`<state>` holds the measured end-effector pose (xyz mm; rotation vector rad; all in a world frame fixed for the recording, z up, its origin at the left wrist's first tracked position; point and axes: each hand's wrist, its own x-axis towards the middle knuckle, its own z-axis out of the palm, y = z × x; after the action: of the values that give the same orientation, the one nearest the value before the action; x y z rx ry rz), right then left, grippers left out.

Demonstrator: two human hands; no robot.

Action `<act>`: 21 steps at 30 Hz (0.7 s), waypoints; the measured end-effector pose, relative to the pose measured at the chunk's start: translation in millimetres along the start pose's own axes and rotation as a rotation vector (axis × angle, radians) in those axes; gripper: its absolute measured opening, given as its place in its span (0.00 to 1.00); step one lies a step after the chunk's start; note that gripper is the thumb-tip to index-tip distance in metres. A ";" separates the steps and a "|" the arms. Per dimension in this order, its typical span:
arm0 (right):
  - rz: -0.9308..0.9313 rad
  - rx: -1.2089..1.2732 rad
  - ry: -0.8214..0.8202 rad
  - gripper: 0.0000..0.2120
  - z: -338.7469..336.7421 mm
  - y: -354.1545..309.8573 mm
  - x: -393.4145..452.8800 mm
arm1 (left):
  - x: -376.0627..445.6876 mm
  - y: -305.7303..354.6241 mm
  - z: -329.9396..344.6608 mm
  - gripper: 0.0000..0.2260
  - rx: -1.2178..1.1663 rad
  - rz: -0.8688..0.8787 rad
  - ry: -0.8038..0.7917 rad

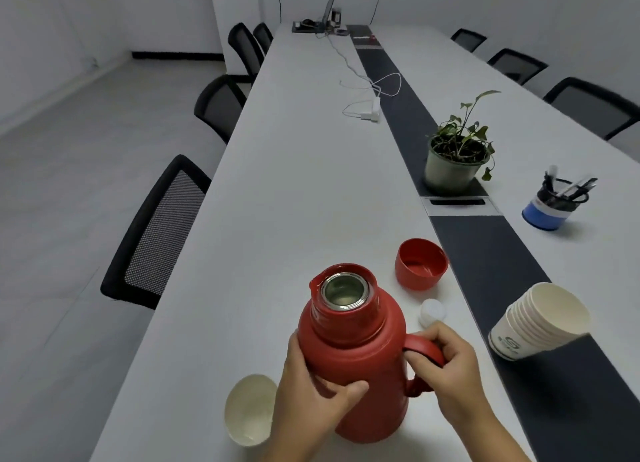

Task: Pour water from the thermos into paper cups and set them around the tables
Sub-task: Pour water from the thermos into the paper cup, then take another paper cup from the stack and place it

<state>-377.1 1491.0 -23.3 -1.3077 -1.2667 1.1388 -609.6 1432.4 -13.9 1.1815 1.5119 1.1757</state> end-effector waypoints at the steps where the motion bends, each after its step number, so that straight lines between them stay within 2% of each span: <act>1: -0.009 0.011 0.006 0.10 3.0 2.7 7.4 | 8.9 1.3 -1.1 0.47 0.004 0.002 -0.008; 7: -0.021 0.043 0.007 0.08 18.6 10.3 49.7 | 49.7 12.4 -2.5 0.42 0.057 0.028 -0.005; 10: 0.001 0.082 -0.048 0.07 25.5 19.7 63.7 | 63.8 8.2 -6.0 0.44 0.080 0.038 0.004; 12: -0.010 0.063 -0.079 0.09 31.1 31.1 69.3 | 69.6 3.2 -10.9 0.47 0.100 0.054 -0.006; 17: -0.075 -0.012 -0.037 0.11 45.0 40.0 91.2 | 87.3 -1.6 -17.6 0.49 0.171 0.082 -0.010; 21: -0.145 -0.134 -0.034 0.10 57.1 35.5 112.2 | 112.5 -1.5 -24.4 0.65 0.273 0.032 0.035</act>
<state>-426.8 1604.4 -65.3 -1.2757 -1.4601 0.9923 -653.7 1538.7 -19.4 1.3749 1.7262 1.0381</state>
